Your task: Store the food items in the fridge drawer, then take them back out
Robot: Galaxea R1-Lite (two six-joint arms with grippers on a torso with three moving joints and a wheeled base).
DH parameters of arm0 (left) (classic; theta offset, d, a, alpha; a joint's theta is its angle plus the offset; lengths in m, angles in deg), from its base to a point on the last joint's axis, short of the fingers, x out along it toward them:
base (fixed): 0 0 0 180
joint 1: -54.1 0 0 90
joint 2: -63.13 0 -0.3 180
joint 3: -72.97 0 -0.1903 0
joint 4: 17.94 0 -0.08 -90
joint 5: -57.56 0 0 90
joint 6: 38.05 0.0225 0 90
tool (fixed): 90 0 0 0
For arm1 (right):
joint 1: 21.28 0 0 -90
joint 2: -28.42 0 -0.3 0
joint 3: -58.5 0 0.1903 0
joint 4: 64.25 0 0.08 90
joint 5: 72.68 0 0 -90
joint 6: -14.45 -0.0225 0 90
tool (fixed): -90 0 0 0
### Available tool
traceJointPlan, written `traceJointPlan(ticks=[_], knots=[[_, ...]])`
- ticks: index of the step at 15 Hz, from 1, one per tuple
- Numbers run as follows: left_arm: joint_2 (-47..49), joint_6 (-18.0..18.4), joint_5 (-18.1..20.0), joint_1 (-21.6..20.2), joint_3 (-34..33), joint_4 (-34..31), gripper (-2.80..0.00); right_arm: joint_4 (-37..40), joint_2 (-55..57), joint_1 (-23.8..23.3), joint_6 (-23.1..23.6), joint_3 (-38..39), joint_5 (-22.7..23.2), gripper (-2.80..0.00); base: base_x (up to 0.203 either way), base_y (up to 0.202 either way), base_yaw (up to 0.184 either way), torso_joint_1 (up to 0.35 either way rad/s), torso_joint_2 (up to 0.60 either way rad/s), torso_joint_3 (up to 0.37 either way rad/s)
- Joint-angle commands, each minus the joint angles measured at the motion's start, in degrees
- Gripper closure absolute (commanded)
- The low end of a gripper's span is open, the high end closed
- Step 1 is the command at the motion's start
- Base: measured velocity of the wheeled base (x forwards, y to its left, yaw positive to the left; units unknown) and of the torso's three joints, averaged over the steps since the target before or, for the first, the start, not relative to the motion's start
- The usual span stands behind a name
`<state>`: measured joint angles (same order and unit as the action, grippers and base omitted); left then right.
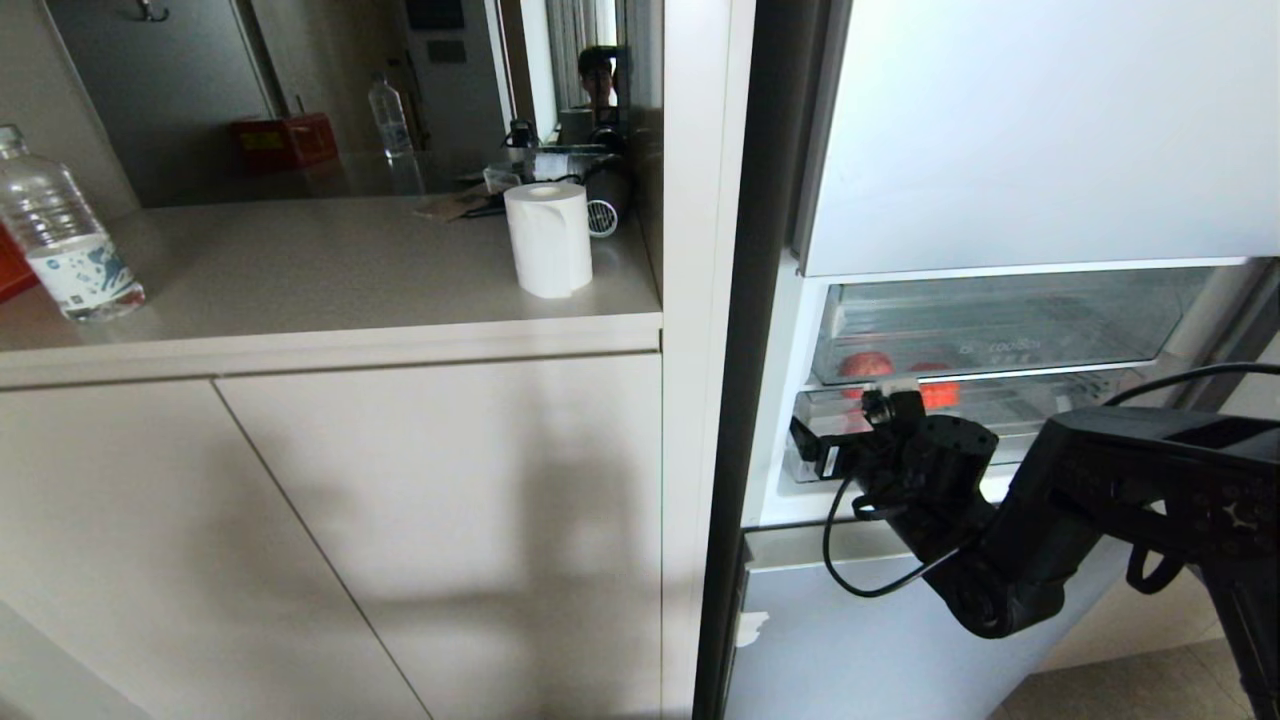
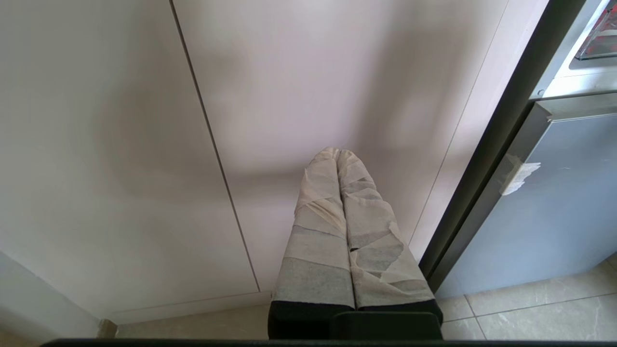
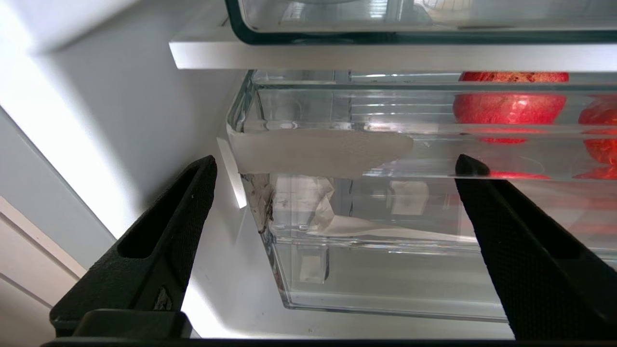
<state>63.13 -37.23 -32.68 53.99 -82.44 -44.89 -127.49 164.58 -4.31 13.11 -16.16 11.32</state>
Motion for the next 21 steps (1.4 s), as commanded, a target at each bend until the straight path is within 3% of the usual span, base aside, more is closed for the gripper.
traceJointPlan(ticks=[1,14,15,21], knots=[[0.1,0.0,0.0,-0.1,0.0,0.0,0.00,-0.5,0.2,0.2,-0.1,0.8,0.0,-2.80,0.000,0.000,0.000,0.000,0.00,0.000],[0.1,0.0,0.0,-0.1,0.0,0.0,0.00,-0.6,0.6,1.0,-0.3,0.2,0.0,-2.80,0.000,0.000,0.000,0.000,0.00,0.000],[0.1,0.0,0.0,0.0,0.0,0.0,0.00,-0.6,0.6,1.2,-0.3,-0.1,0.0,0.00,0.000,0.000,0.000,0.000,0.00,0.000],[0.1,0.0,0.0,-0.1,0.0,0.0,0.00,-0.1,1.1,4.2,-0.1,-1.5,-0.1,0.00,0.000,0.000,0.000,0.000,0.00,0.000]])
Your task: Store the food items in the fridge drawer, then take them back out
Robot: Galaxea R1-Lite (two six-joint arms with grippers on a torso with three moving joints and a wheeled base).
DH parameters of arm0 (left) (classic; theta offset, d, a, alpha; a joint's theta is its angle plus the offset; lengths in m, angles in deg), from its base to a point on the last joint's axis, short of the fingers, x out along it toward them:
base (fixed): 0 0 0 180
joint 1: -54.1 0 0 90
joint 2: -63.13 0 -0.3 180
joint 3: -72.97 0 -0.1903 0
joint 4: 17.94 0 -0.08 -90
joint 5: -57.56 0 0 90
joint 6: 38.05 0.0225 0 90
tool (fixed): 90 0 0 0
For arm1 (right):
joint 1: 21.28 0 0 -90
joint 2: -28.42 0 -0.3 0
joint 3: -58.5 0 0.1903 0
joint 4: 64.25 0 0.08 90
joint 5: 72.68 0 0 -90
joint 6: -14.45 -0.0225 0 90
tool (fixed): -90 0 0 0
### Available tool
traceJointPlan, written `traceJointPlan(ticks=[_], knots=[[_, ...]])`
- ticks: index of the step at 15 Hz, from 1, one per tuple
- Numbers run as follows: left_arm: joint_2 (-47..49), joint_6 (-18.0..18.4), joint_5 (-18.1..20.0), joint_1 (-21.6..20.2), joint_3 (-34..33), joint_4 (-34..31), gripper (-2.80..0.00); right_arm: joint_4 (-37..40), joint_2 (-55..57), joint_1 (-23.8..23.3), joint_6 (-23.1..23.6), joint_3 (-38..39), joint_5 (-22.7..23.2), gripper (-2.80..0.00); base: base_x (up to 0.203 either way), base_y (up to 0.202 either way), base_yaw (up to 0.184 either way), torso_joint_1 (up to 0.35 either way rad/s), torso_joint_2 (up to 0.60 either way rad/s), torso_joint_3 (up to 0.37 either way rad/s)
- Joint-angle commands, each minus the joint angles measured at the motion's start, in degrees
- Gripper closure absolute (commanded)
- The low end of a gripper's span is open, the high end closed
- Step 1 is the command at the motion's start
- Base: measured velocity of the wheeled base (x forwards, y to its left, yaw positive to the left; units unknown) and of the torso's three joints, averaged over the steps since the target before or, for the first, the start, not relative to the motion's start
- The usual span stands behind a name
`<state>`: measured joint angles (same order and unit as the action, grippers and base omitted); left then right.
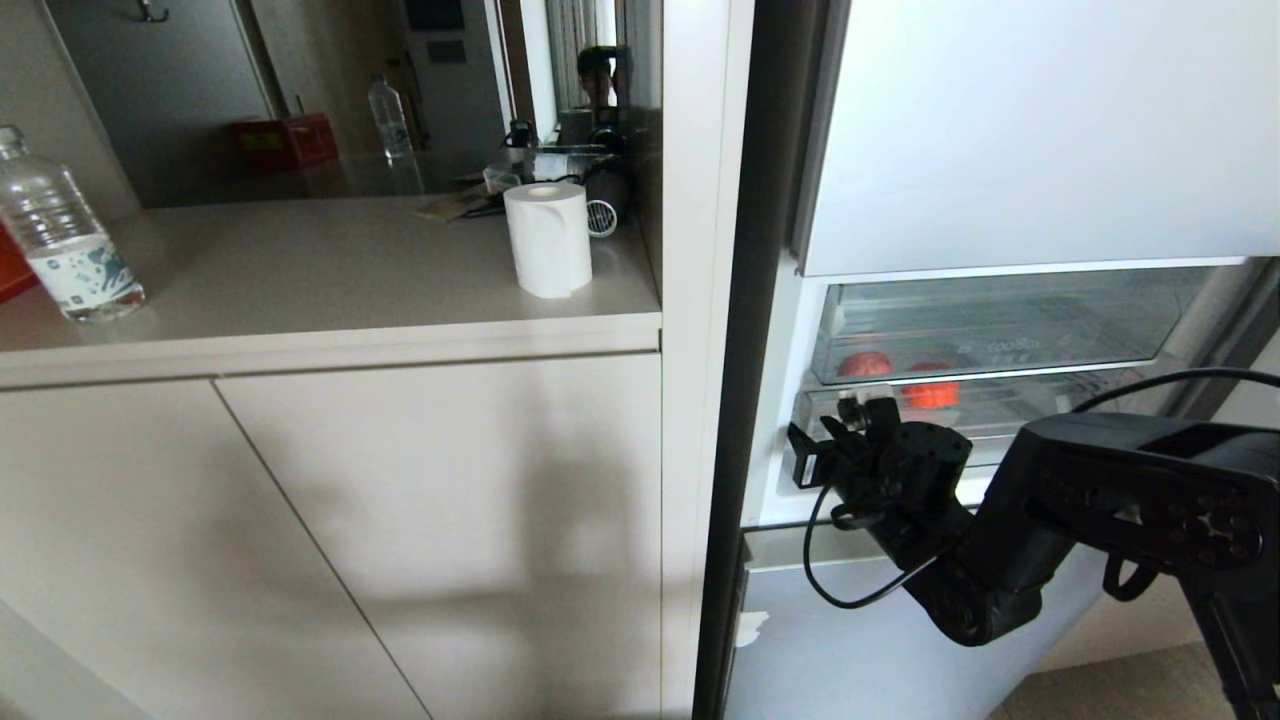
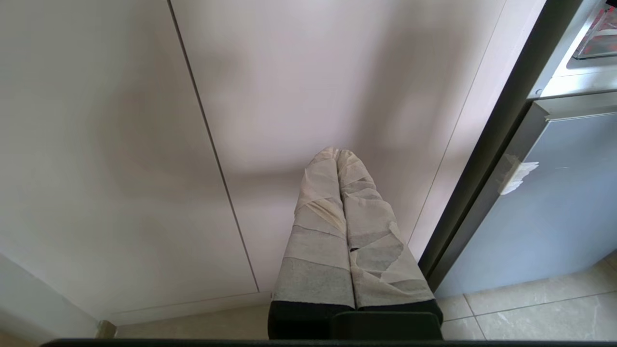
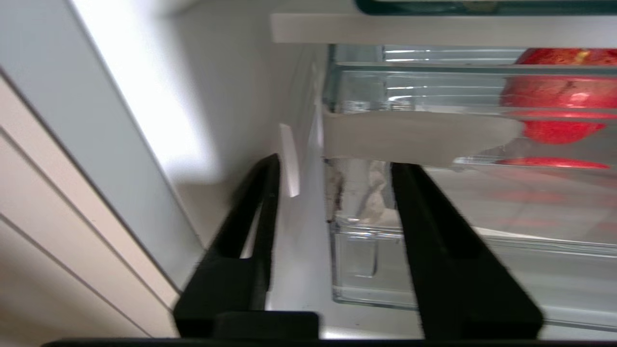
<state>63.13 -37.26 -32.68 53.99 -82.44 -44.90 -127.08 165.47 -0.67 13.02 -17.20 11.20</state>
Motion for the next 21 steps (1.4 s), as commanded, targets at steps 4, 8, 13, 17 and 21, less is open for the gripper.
traceJointPlan(ticks=[4,8,13,17,21], knots=[[0.1,0.0,0.0,0.0,0.0,0.0,0.00,-0.3,0.1,1.0,0.1,-0.4,-0.7,0.00,0.000,0.000,0.000,0.000,0.00,0.000],[0.1,0.0,0.0,0.0,0.0,0.0,0.00,-0.7,-1.5,1.1,-0.1,2.8,-1.0,0.00,0.000,0.000,0.000,0.000,0.00,0.000],[0.1,0.0,0.0,-0.1,0.0,0.0,0.00,-1.4,-7.9,1.7,-0.5,14.4,-1.1,0.00,0.000,0.000,0.000,0.000,0.00,0.000],[0.1,0.0,0.0,-0.1,0.0,0.0,0.00,-1.5,-13.6,1.9,-2.3,24.9,-1.1,0.00,0.000,0.000,0.000,0.000,0.00,0.000],[0.1,0.1,0.0,-0.1,0.0,0.0,0.00,-1.5,-18.7,2.3,-4.6,31.9,-1.1,-2.80,0.000,0.000,0.000,0.000,0.00,0.000]])
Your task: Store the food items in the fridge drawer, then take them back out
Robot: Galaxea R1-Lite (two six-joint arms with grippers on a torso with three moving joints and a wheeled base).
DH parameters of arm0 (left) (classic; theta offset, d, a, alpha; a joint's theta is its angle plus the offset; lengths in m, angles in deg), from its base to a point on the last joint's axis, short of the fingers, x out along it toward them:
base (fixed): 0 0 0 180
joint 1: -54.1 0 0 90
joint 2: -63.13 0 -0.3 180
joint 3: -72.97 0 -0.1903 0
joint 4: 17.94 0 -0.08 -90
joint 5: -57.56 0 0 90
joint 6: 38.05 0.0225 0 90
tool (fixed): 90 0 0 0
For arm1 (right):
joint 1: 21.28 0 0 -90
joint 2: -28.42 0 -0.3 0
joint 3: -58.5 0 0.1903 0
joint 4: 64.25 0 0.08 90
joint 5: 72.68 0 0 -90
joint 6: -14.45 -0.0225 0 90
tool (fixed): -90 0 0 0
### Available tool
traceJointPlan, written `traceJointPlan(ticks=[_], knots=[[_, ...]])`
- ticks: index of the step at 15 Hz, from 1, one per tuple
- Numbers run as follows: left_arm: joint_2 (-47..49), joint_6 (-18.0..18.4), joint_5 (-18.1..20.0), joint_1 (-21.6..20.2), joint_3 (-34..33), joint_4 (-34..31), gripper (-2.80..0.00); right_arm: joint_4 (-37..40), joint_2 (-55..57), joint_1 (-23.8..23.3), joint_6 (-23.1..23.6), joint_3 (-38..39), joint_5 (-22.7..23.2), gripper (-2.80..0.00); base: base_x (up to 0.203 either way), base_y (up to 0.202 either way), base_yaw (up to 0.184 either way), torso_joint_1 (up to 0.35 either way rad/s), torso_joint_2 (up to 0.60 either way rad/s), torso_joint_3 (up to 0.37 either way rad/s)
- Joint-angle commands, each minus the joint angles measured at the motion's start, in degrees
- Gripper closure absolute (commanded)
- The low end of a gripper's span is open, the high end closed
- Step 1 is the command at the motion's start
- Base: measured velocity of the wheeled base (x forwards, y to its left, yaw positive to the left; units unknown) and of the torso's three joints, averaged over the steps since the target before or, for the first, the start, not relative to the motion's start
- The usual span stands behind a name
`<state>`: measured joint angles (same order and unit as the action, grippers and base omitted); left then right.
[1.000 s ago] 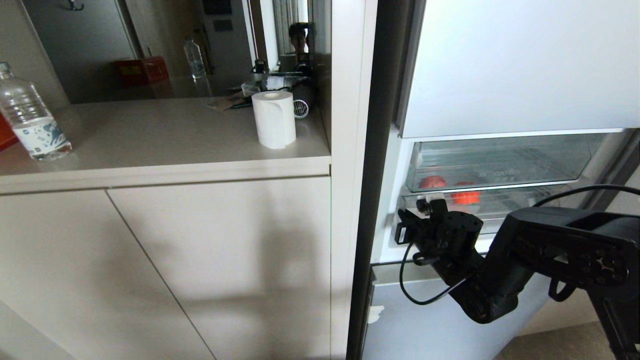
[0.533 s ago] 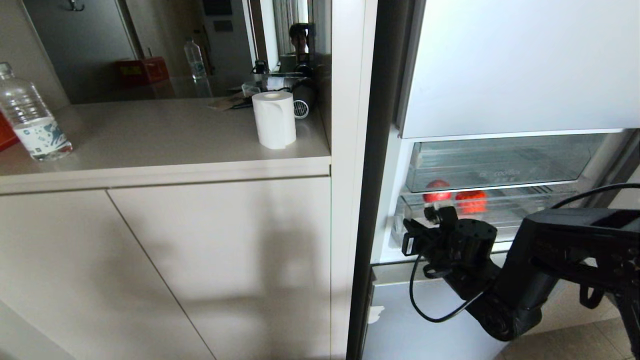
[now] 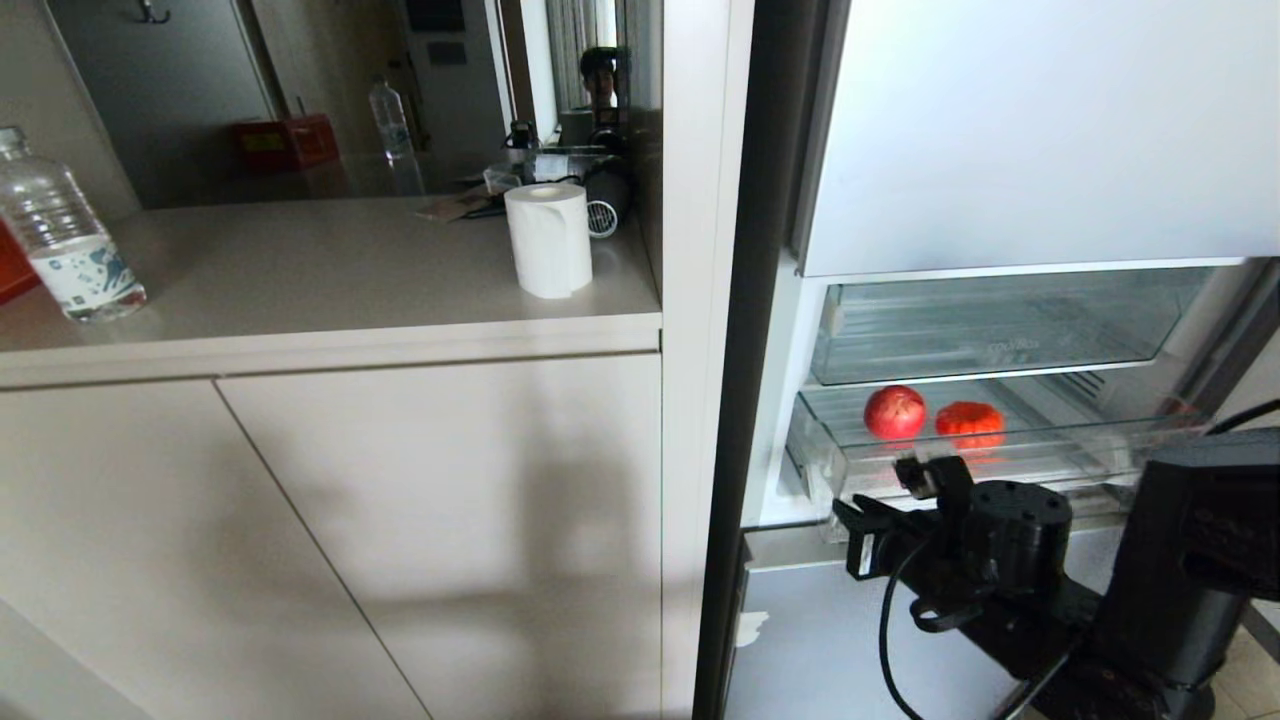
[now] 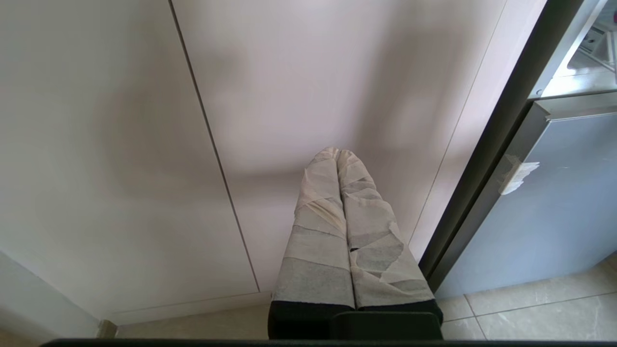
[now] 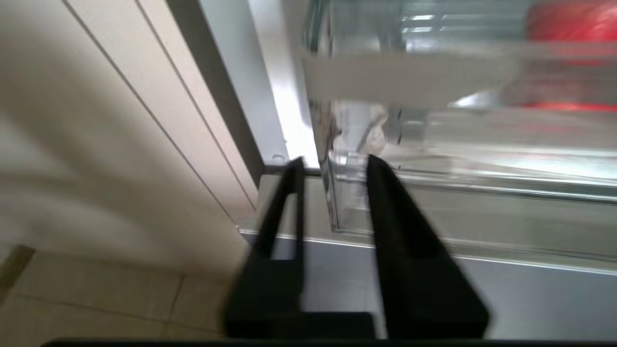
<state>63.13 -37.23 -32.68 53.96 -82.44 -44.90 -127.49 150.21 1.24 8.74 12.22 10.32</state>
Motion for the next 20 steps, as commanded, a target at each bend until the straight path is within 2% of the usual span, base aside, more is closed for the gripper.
traceJointPlan(ticks=[1,4,6,8,10,12,14,17,20], knots=[[0.1,0.1,0.0,0.0,0.0,0.0,0.00,-1.1,-5.5,0.9,-0.7,4.4,-0.2,-2.80,0.000,0.000,0.000,0.000,0.00,0.000],[0.1,0.0,0.0,0.0,0.0,0.0,0.00,-1.1,-13.1,2.1,-1.0,12.1,-1.7,-2.80,0.000,0.000,0.000,0.000,0.00,0.000],[0.1,0.0,0.0,0.0,0.0,0.0,0.00,-1.1,-18.0,1.1,-0.8,14.0,-2.9,-2.80,0.000,0.000,0.000,0.000,0.00,0.000],[0.1,0.0,0.0,0.0,0.0,0.0,0.00,-1.0,-18.9,-5.5,0.3,12.3,-3.0,-2.80,0.000,0.000,0.000,0.000,0.00,0.000],[0.1,0.0,0.0,0.0,0.0,0.0,0.00,2.2,-19.1,-12.3,1.8,6.9,-1.4,-2.80,0.000,0.000,0.000,0.000,0.00,0.000],[0.1,0.0,0.0,0.0,0.0,0.0,0.00,10.9,-19.1,-18.2,2.8,-1.1,1.9,-2.80,0.000,0.000,0.000,0.000,0.00,0.000],[0.1,0.0,0.0,0.0,0.0,0.0,0.00,18.8,-18.4,-22.1,3.2,-8.3,6.0,-2.80,0.000,0.000,0.000,0.000,0.00,0.000],[0.1,0.0,0.0,0.0,0.0,0.0,0.00,29.9,-14.1,-25.0,3.4,-18.9,8.9,-2.80,0.000,0.000,0.000,0.000,0.00,0.000],[0.1,0.0,0.0,0.0,0.0,0.0,0.00,35.2,-7.2,-26.3,3.6,-27.1,9.3,-2.80,0.000,0.000,0.000,0.000,0.00,0.000]])
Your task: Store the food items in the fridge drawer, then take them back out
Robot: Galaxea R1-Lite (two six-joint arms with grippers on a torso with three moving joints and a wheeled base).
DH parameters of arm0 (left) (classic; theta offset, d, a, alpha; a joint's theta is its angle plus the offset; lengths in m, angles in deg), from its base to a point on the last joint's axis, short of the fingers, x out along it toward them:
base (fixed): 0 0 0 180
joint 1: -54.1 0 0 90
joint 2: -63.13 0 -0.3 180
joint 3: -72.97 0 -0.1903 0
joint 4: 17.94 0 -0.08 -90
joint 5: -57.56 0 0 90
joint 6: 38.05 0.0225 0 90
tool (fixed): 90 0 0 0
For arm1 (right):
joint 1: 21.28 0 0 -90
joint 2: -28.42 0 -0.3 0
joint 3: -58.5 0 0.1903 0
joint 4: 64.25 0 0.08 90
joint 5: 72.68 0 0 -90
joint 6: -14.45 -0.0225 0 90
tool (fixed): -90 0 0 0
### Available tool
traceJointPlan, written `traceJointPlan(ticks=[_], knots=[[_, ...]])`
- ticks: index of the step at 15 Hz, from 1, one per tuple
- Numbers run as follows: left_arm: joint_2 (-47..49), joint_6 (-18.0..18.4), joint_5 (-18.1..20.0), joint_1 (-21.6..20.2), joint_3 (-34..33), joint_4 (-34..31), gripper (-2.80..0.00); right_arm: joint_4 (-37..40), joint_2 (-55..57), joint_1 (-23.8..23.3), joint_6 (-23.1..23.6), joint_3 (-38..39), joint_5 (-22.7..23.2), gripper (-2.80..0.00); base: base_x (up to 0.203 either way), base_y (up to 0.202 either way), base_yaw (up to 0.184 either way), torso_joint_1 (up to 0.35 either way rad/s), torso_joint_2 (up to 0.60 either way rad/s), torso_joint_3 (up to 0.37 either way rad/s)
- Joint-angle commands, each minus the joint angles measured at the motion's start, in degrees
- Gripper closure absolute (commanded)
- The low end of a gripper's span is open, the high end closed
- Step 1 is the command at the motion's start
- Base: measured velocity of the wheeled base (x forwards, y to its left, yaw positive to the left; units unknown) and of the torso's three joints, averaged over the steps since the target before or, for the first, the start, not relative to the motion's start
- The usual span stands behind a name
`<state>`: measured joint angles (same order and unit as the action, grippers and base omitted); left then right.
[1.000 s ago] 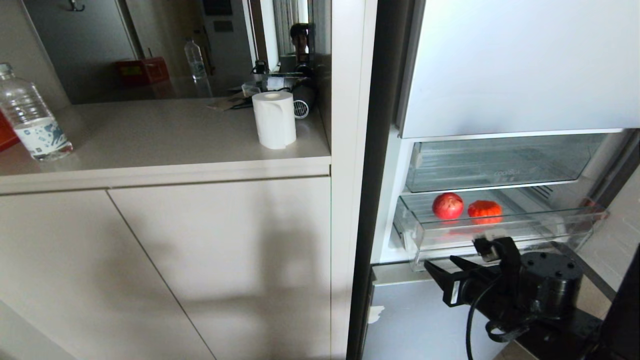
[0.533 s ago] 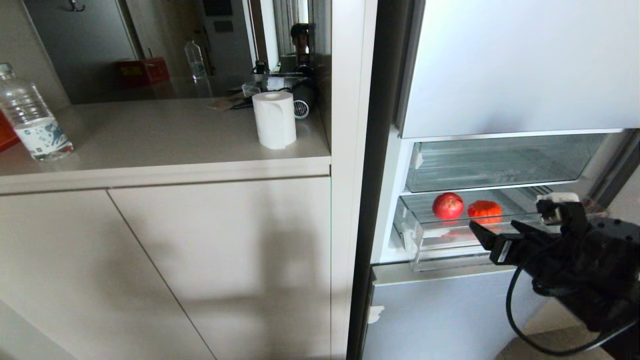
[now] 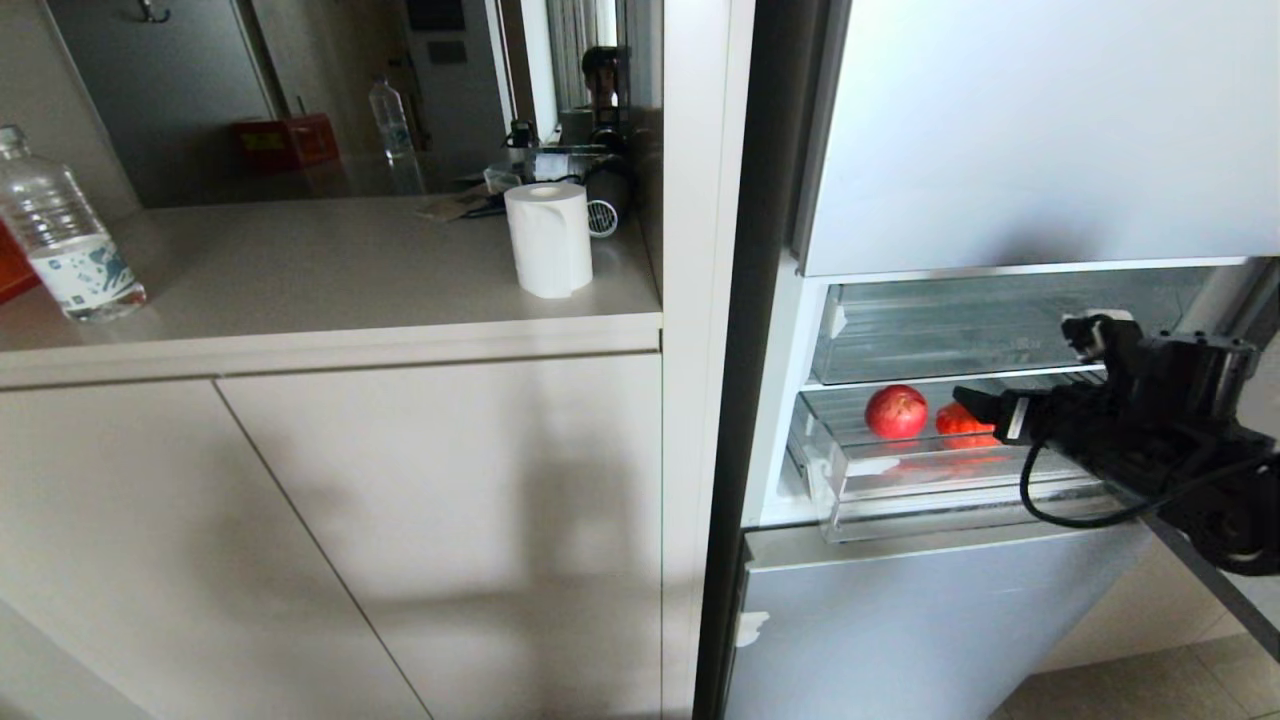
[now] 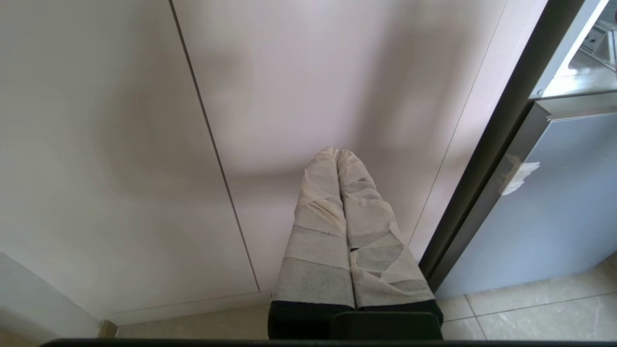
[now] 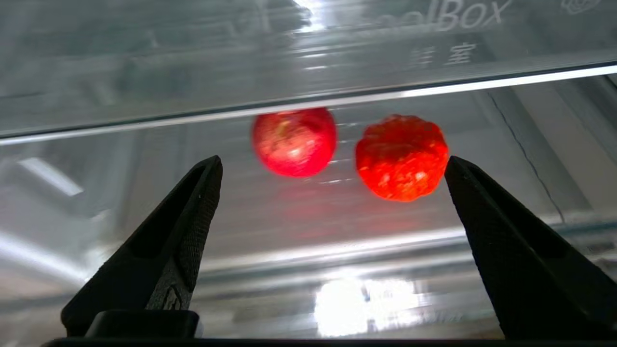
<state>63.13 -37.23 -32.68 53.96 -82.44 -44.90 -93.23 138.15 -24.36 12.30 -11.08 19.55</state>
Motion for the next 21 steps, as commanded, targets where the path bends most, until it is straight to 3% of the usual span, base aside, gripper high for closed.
traceJointPlan(ticks=[1,6,8,11,21], knots=[[0.1,0.0,0.0,0.0,0.0,0.0,0.00,2.8,6.3,-0.9,0.6,-5.9,0.1,-2.80,0.000,0.000,0.000,0.000,0.00,0.000],[0.1,0.0,0.0,0.0,0.0,0.0,0.00,10.3,9.4,-1.1,1.4,-12.1,0.1,-2.80,0.000,0.000,0.000,0.000,0.00,0.000],[0.1,0.0,0.0,0.0,0.0,0.0,0.00,13.9,8.4,-1.5,3.8,-12.2,0.1,-2.80,0.000,0.000,0.000,0.000,0.00,0.000],[0.1,0.0,0.0,0.0,0.0,0.0,0.00,18.0,5.4,-1.9,4.2,-11.5,-0.1,-2.80,0.000,0.000,0.000,0.000,0.00,0.000],[0.1,0.0,0.0,0.0,0.0,0.0,0.00,43.0,-9.6,-5.8,4.9,-10.7,-0.1,-2.80,0.000,0.000,0.000,0.000,0.00,0.000]])
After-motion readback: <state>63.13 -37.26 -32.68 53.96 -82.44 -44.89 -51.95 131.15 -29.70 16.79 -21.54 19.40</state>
